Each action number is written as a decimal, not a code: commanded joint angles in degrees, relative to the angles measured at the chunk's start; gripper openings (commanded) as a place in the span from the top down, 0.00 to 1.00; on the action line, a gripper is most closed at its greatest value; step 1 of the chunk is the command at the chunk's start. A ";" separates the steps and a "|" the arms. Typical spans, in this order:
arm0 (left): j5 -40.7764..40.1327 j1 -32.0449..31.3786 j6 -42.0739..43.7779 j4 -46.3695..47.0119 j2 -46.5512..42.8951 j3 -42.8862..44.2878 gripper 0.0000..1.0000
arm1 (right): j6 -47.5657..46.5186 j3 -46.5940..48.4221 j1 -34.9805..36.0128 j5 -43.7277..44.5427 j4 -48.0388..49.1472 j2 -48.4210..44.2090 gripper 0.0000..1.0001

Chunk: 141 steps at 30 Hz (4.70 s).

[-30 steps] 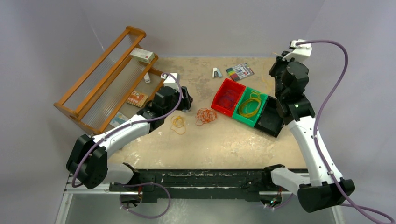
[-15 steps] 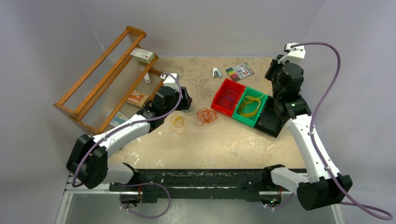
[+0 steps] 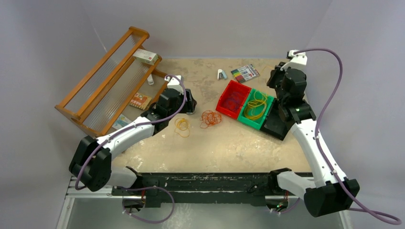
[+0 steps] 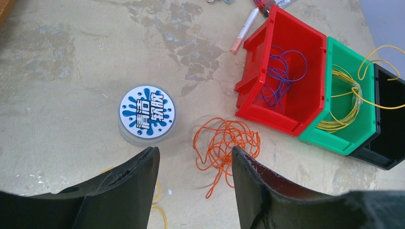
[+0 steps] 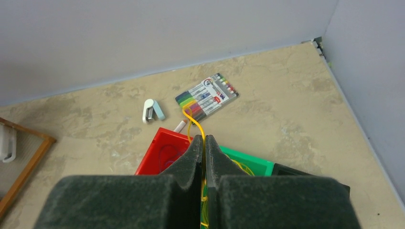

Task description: Untangle the cables

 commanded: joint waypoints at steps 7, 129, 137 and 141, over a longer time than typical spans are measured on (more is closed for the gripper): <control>-0.06 0.47 -0.96 1.53 0.22 1.74 0.44 | 3.58 -2.57 -0.35 -3.53 1.40 -0.99 1.00; -4.08 1.58 -1.98 -1.25 -0.99 0.41 0.44 | 9.64 -13.87 -5.45 -9.86 14.18 31.67 1.00; -4.19 1.58 -2.06 -1.40 -1.41 0.09 0.44 | 9.77 -12.96 -5.44 -10.22 13.28 32.98 0.98; -4.27 1.63 -2.22 -1.42 -1.54 0.03 0.44 | 9.77 -12.54 -5.45 -10.22 12.69 33.54 0.97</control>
